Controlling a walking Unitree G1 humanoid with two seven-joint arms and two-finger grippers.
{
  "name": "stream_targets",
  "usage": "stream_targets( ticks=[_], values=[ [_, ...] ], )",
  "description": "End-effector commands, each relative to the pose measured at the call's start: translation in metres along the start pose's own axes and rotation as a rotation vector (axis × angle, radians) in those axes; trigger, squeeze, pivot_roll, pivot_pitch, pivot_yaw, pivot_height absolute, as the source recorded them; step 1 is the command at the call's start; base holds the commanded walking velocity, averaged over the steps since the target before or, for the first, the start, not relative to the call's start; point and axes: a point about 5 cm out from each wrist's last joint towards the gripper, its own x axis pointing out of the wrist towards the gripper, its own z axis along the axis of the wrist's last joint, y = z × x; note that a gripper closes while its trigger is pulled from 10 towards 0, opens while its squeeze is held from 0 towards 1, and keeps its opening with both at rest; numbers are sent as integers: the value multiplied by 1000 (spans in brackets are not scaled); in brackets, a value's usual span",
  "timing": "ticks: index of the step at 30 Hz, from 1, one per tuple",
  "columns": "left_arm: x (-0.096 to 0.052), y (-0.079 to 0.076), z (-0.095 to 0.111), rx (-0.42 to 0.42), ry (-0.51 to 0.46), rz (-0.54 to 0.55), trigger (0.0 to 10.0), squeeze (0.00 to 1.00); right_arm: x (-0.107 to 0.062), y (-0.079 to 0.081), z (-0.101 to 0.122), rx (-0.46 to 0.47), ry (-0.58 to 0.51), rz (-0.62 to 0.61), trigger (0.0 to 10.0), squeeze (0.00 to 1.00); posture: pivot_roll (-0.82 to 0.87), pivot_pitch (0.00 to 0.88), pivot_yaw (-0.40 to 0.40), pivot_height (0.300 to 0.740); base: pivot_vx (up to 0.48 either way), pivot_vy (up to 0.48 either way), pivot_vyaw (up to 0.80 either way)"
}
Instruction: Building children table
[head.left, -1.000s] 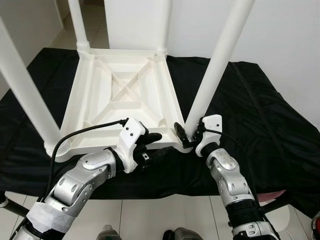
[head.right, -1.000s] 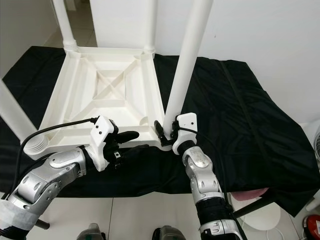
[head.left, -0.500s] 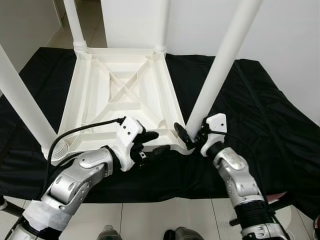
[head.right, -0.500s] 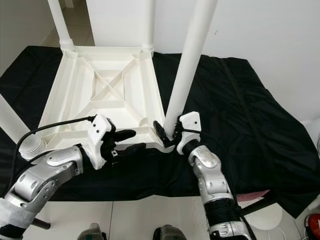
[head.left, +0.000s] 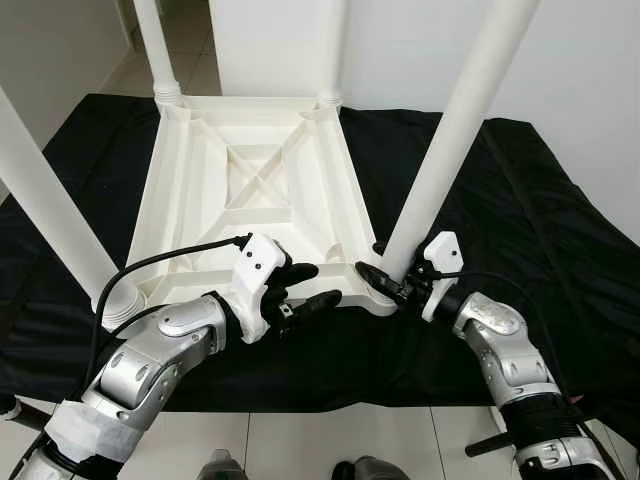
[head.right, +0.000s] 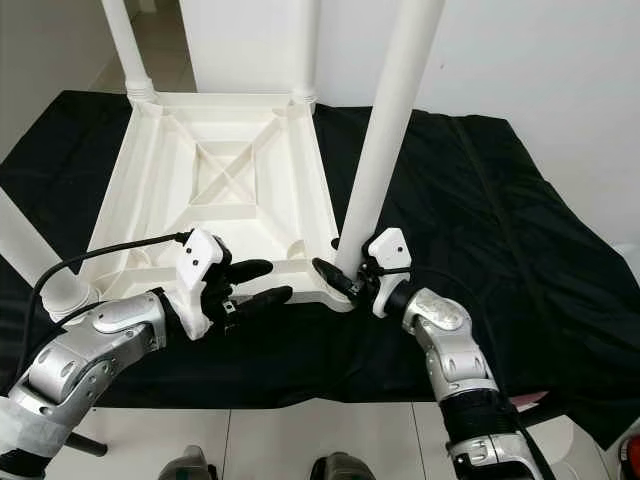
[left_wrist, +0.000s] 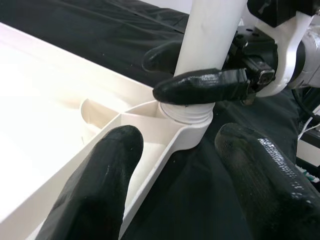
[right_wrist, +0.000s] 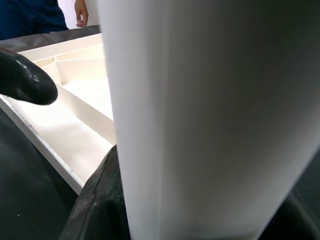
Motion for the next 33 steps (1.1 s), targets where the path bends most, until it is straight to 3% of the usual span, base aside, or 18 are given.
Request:
stream_targets(
  ticks=[1, 2, 3, 7, 13, 19, 20, 26, 33],
  values=[
    [0, -11, 3, 4, 0, -163, 10000, 0, -6, -3, -4, 18, 40, 27, 0, 0, 63, 34, -42, 740, 0, 0, 0],
    [0, -11, 3, 4, 0, -163, 10000, 0, -6, -3, -4, 18, 40, 27, 0, 0, 63, 34, -42, 740, 0, 0, 0],
    [-2, -10, 2, 2, 4, -156, 10000, 0, -4, 0, -6, 33, 50, 12, 10000, 0, 62, 48, -42, 740, 0, 0, 0],
    [-5, -6, 1, -11, 6, -119, 10000, 0, 0, 3, -1, 100, 16, -81, 10000, 0, 68, 68, -57, 740, 0, 0, 0],
    [-8, -6, 2, -37, -7, -107, 10000, 0, 11, 12, 6, 95, 2, -224, 10000, 0, 58, 93, -64, 740, 0, 0, 0],
    [-9, -8, 2, -40, -6, -113, 10000, 0, 12, 15, 8, 115, 3, -249, 10000, 0, 58, 93, -64, 740, 0, 0, 0],
    [-7, -8, 1, -41, -10, -110, 10000, 0, 16, 19, 9, 114, 21, -336, 10000, 0, 57, 80, -78, 740, 0, 0, 0],
    [-4, -7, 0, -44, -14, -99, 10000, 0, 22, 29, 13, 138, 42, -541, 10000, 0, 52, 84, -75, 740, 0, 0, 0],
    [-4, -7, 1, -50, -13, -110, 10000, 0, 27, 41, 23, 117, 21, -566, 10000, 0, 43, 83, -68, 740, 0, 0, 0]
  ],
)
